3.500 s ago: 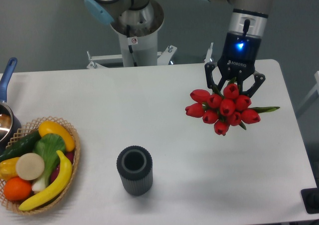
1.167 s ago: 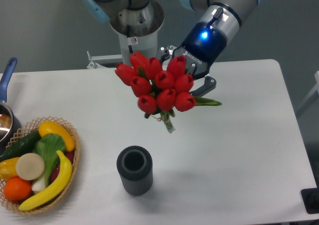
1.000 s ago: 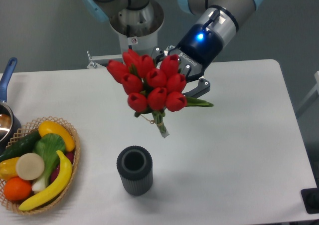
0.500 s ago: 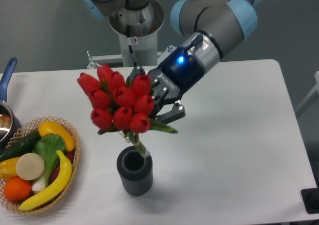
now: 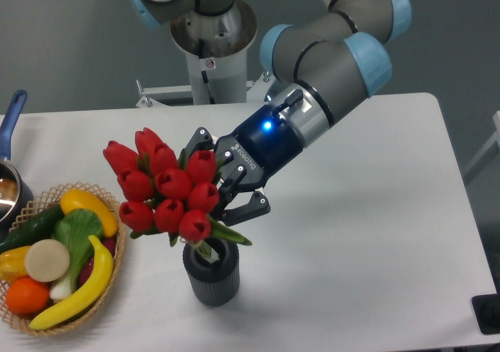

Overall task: Insert the flowers into the vase
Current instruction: 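Lower the tulip stems into the opening of the grey vase, then push the tulips deeper into the vase, holding the bunch upright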

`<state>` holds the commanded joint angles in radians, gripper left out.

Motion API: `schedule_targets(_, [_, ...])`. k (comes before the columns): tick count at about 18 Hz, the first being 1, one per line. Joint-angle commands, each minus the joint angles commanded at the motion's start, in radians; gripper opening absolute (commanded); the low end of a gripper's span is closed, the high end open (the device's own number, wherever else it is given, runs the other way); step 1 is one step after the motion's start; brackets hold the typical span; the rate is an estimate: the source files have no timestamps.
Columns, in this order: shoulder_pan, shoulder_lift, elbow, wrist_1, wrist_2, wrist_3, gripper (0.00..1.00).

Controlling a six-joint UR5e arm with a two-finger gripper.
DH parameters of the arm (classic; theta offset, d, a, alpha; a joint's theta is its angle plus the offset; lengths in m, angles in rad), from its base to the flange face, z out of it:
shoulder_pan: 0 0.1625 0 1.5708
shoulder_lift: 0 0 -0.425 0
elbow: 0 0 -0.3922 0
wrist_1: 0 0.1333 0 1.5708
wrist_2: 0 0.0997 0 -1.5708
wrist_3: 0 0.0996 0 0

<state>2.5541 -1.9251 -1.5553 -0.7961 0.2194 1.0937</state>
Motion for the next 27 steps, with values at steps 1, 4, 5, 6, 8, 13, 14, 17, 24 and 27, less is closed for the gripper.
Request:
schedule_targets(1, [0.000, 0.002, -0.009, 0.000, 0.000, 0.000, 0.48])
schedule_targets(4, [0.002, 0.005, -0.011, 0.000, -0.002, 0.000, 0.48])
schedule_targets(5, [0.002, 0.005, -0.014, 0.000, -0.002, 0.000, 0.48])
schedule_targets(6, [0.003, 0.005, -0.026, 0.000, -0.002, 0.000, 0.48])
schedule_targets(8, [0.005, 0.006, -0.035, 0.000, -0.002, 0.000, 0.48])
schedule_targets(13, [0.023, 0.008, -0.095, 0.000, -0.002, -0.003, 0.49])
schedule_targets(14, [0.025, 0.006, -0.101, 0.000, -0.002, -0.003, 0.49])
schedule_targets(17, [0.029, -0.003, -0.106, 0.000, -0.002, 0.002, 0.49])
schedule_targets(24, [0.046, -0.044, -0.100, 0.000, -0.002, 0.003, 0.49])
schedule_targets(27, [0.046, -0.055, -0.095, 0.002, -0.002, 0.003, 0.49])
